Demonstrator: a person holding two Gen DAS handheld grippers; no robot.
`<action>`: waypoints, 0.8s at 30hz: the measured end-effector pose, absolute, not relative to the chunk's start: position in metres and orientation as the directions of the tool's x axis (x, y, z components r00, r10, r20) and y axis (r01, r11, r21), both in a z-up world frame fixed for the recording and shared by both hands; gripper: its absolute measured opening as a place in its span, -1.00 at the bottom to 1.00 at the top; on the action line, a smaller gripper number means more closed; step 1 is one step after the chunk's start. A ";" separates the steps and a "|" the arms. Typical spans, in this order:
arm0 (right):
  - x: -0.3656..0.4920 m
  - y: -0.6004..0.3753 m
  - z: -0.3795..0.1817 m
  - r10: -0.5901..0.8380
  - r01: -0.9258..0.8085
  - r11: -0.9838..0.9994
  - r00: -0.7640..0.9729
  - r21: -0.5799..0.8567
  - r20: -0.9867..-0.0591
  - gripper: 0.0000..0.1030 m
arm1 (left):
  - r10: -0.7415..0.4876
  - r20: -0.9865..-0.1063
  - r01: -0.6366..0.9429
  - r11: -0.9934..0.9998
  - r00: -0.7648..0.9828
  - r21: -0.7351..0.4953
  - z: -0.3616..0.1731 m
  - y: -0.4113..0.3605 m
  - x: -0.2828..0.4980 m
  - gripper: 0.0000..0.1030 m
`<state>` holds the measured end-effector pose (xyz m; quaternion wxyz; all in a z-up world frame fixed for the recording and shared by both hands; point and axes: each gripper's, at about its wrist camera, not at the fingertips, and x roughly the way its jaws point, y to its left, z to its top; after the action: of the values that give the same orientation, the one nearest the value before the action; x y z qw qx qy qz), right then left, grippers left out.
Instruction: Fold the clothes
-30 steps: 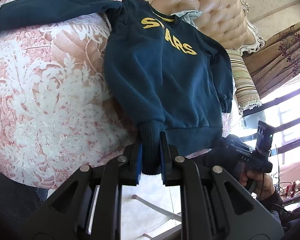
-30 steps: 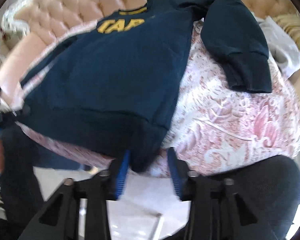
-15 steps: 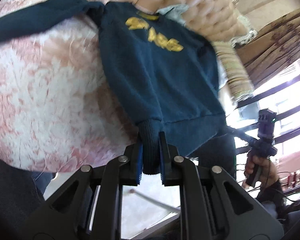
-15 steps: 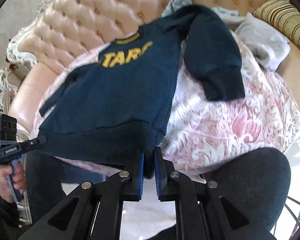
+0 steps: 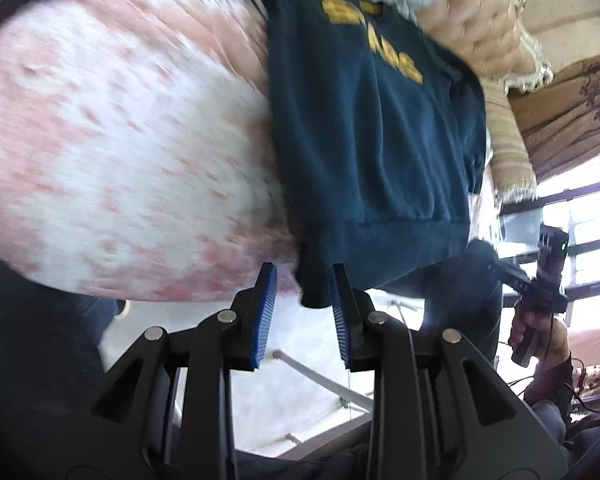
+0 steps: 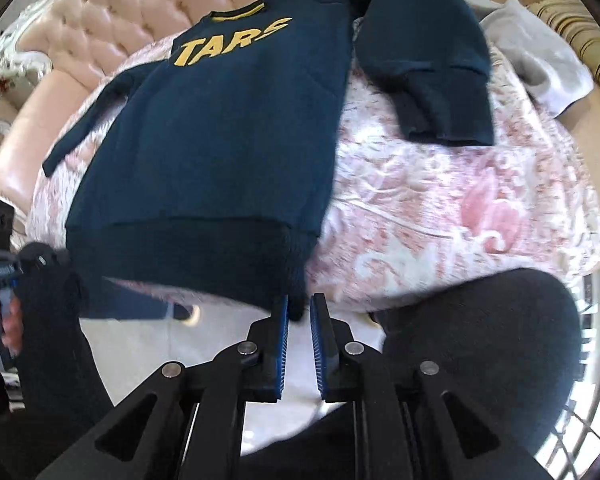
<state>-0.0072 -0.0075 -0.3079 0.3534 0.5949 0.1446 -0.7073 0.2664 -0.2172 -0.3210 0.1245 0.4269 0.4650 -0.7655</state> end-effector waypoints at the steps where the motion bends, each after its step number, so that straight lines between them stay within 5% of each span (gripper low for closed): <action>1: -0.009 -0.005 -0.302 -0.329 0.677 -0.707 -0.058 0.205 -0.943 -0.75 | 0.170 -0.762 0.597 -0.526 -0.624 -0.606 -0.316 -0.226 0.277 -0.41; 4: -0.020 0.000 -0.278 -0.421 0.657 -0.707 -0.095 0.261 -0.902 -0.72 | -0.028 -0.723 0.652 -0.459 -0.690 -0.604 -0.294 -0.276 0.323 -0.41; 8: -0.036 -0.020 -0.266 -0.535 0.630 -0.690 -0.114 0.356 -0.837 0.03 | -0.266 -0.687 0.724 -0.411 -0.676 -0.553 -0.279 -0.348 0.372 -0.41; 17: -0.064 -0.089 -0.297 -0.598 0.613 -0.665 -0.094 0.427 -0.796 0.06 | -0.326 -0.732 0.793 -0.374 -0.598 -0.481 -0.300 -0.421 0.379 -0.37; 22: -0.063 -0.106 -0.324 -0.537 0.625 -0.676 -0.056 0.390 -0.841 0.06 | -0.279 -0.747 0.786 -0.368 -0.603 -0.497 -0.316 -0.437 0.365 0.09; 24: -0.062 -0.105 -0.327 -0.537 0.629 -0.673 -0.053 0.389 -0.842 0.06 | -0.260 -0.729 0.761 -0.384 -0.633 -0.523 -0.313 -0.438 0.360 0.10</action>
<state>-0.0617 -0.1048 -0.3271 0.4020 0.5583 0.0412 -0.7246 0.3601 -0.4375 -0.3135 0.3256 0.2785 0.4497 -0.7837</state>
